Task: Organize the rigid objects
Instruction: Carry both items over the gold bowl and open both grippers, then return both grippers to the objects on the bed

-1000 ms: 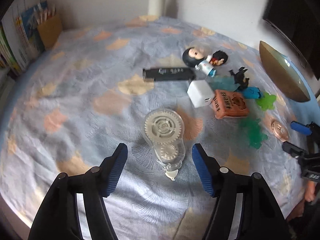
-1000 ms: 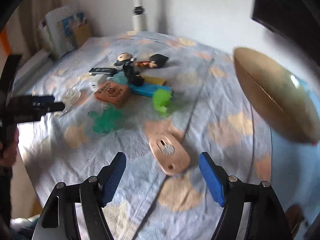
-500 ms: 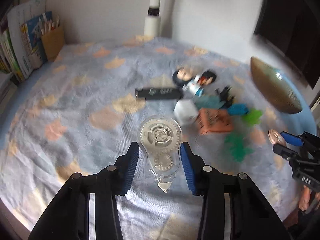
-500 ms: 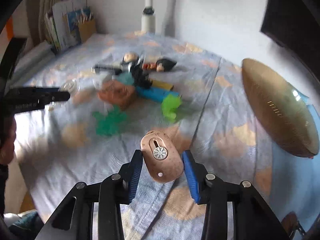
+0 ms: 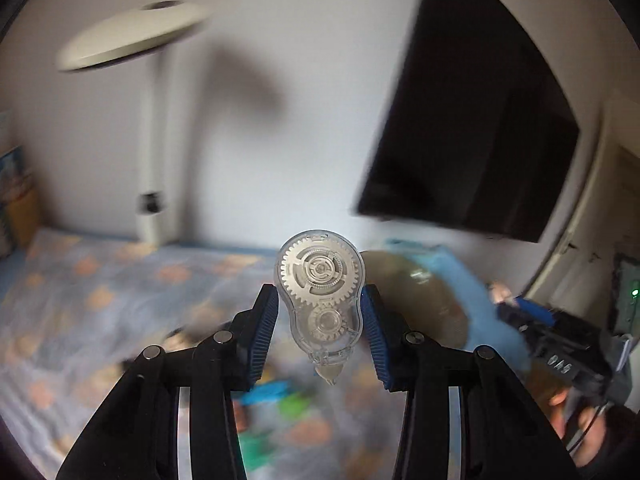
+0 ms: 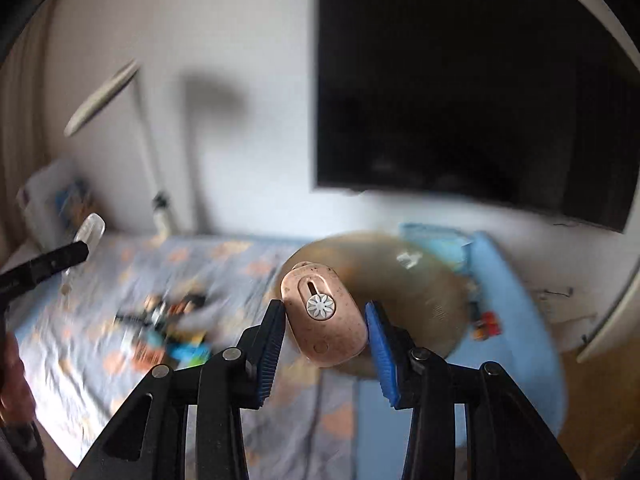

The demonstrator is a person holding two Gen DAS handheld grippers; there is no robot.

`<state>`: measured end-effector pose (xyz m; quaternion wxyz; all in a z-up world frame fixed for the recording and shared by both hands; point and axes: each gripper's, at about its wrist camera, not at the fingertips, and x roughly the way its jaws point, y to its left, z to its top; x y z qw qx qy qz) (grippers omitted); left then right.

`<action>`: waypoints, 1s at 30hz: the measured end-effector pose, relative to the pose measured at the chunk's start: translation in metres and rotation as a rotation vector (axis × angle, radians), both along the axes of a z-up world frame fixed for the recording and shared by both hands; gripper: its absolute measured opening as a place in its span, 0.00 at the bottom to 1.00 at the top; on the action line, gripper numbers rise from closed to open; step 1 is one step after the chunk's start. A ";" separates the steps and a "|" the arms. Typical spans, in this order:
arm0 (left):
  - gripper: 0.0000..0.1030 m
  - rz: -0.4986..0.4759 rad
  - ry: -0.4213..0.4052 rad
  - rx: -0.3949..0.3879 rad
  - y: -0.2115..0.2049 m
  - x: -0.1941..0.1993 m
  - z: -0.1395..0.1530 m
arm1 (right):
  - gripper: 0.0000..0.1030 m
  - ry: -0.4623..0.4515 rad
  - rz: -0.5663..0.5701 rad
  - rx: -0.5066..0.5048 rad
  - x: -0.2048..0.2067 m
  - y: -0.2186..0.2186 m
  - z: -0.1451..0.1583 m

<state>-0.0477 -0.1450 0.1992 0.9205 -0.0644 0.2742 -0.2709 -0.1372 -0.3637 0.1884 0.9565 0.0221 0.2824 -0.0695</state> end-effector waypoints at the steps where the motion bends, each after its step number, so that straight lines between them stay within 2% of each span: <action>1: 0.39 -0.013 0.006 -0.001 -0.011 0.004 -0.002 | 0.39 0.000 -0.013 0.013 0.002 -0.007 0.003; 4: 0.39 -0.057 0.072 0.032 -0.058 0.023 -0.028 | 0.39 0.050 -0.039 0.060 0.016 -0.026 -0.004; 6: 0.39 -0.108 0.152 0.043 -0.085 0.037 -0.059 | 0.39 0.105 -0.048 0.097 0.028 -0.038 -0.022; 9: 0.39 -0.152 0.221 0.057 -0.109 0.047 -0.092 | 0.39 0.197 -0.062 0.161 0.046 -0.052 -0.054; 12: 0.39 -0.183 0.241 0.076 -0.122 0.049 -0.104 | 0.39 0.260 -0.074 0.171 0.057 -0.056 -0.074; 15: 0.40 -0.204 0.248 0.073 -0.128 0.053 -0.105 | 0.39 0.291 -0.088 0.169 0.064 -0.061 -0.080; 17: 0.58 -0.193 0.238 0.078 -0.128 0.051 -0.100 | 0.41 0.298 -0.097 0.183 0.064 -0.064 -0.082; 19: 0.64 -0.167 0.210 0.074 -0.116 0.048 -0.091 | 0.60 0.278 -0.129 0.183 0.059 -0.069 -0.075; 24: 0.65 -0.100 0.123 0.018 -0.048 0.031 -0.059 | 0.60 0.165 -0.137 0.133 0.036 -0.062 -0.038; 26: 0.69 -0.057 0.091 0.000 -0.016 0.020 -0.048 | 0.60 0.129 -0.125 0.128 0.028 -0.054 -0.025; 30: 0.70 0.062 0.041 0.011 0.054 -0.008 -0.040 | 0.61 0.076 -0.027 0.155 0.017 -0.023 -0.007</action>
